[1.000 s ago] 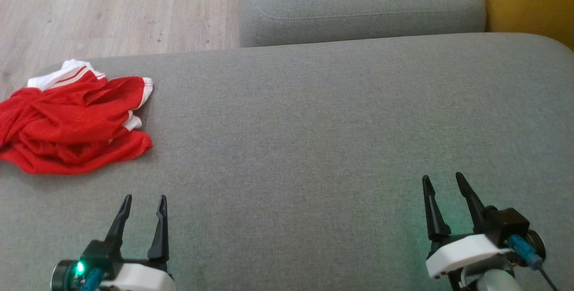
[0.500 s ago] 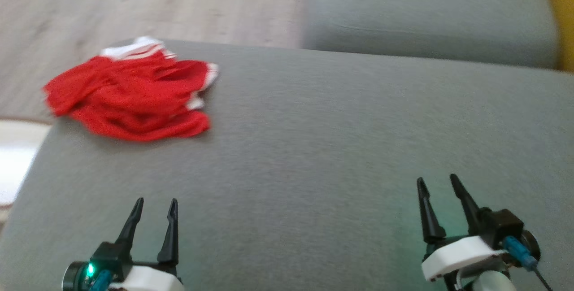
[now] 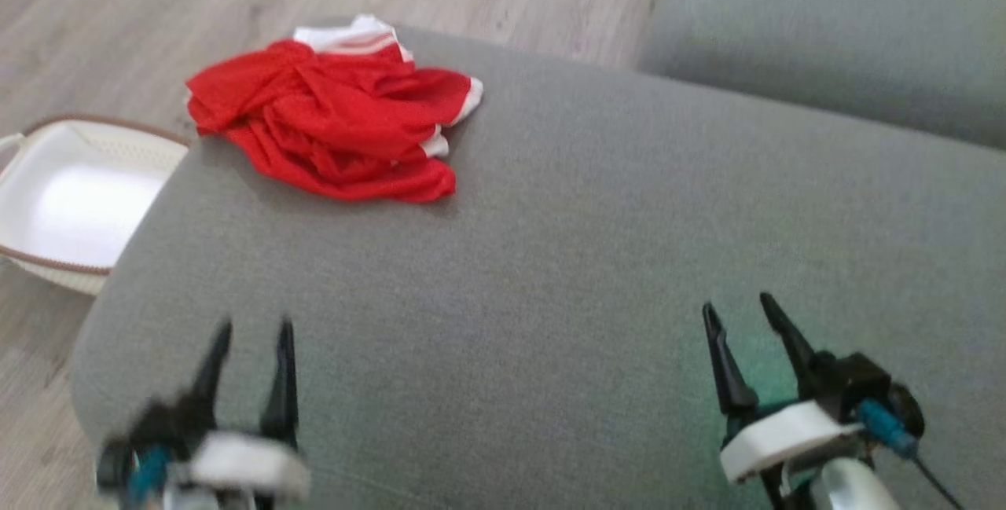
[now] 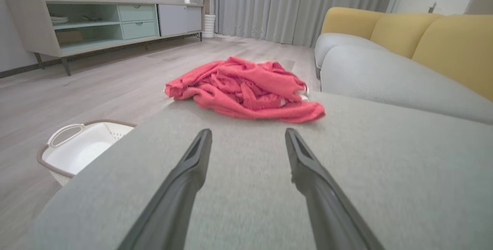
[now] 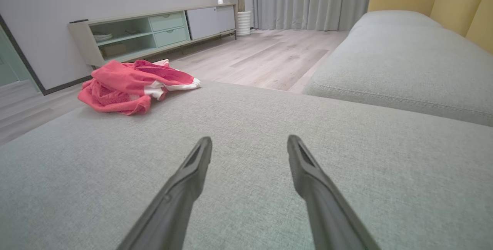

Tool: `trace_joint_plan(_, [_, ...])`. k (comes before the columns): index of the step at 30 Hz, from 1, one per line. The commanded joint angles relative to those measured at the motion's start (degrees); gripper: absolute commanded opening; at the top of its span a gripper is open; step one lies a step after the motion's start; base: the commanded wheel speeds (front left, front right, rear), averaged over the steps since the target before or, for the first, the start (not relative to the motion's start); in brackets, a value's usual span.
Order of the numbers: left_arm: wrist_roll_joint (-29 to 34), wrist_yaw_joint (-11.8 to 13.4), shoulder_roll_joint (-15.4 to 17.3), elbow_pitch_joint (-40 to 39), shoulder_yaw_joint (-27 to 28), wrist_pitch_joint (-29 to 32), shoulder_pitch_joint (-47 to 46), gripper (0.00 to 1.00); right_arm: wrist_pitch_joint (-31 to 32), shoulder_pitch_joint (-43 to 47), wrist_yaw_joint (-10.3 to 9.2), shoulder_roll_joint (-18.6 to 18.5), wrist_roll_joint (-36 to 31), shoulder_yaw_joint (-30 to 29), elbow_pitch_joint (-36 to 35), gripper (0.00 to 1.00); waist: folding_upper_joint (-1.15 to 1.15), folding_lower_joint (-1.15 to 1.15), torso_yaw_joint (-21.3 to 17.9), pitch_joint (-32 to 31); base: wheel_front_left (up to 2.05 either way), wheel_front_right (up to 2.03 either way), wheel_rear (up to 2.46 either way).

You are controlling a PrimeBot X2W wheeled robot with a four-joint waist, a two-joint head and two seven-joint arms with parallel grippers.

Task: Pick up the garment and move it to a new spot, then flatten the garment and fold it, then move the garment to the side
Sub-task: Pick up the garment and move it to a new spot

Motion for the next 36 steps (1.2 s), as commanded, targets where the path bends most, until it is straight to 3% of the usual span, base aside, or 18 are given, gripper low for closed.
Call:
trace_joint_plan(1, [-0.98,-0.23,1.23,-2.76,2.44,0.32,-6.19,1.00,-0.79,-3.81,0.44,-1.26,-0.55,1.33,-2.17,1.00,0.00,0.00,-1.10,3.57,0.00,0.00,0.00])
trace_joint_plan(8, [-8.95,-0.52,5.16,-1.74,3.19,9.63,-25.30,1.00,-0.73,-9.13,0.44,-6.61,-2.41,1.42,-4.84,1.00,0.00,0.00,-3.05,15.88,0.00,0.00,0.00])
trace_joint_plan(14, [-10.25,0.54,8.19,7.91,3.11,15.97,-41.70,1.00,1.89,-10.86,0.44,-11.65,-3.23,0.39,-10.60,1.00,0.00,0.00,-3.67,24.77,0.00,0.00,0.00])
trace_joint_plan(22, [-10.72,2.53,8.85,25.99,3.16,20.30,-53.00,1.00,6.07,-8.91,0.44,-15.24,-2.69,-0.24,-20.21,1.00,0.00,0.00,-5.94,29.30,0.00,0.00,0.00])
trace_joint_plan(28, [-10.77,1.57,7.87,34.78,1.51,21.08,-56.56,1.00,7.47,-7.71,0.44,-15.30,-2.54,-0.59,-23.37,1.00,0.00,0.00,-6.91,29.48,0.00,0.00,0.00])
trace_joint_plan(29, [-10.29,1.27,7.93,35.84,0.70,21.10,-56.84,0.32,7.49,-7.64,0.44,-15.08,-2.51,-0.53,-23.40,1.00,0.00,0.00,-7.05,29.25,0.00,0.00,0.00])
trace_joint_plan(30, [-9.68,0.89,8.09,36.75,-0.33,21.07,-57.02,0.00,7.42,-7.60,0.44,-14.82,-2.49,-0.39,-23.28,1.00,0.00,0.00,-7.23,28.84,0.00,0.00,0.00])
trace_joint_plan(36, [-9.57,-0.17,9.83,37.65,-1.98,17.18,-58.99,0.00,6.02,-7.36,0.44,-13.13,-2.31,0.19,-21.18,1.00,0.00,0.00,-8.04,25.60,0.00,0.00,0.00])
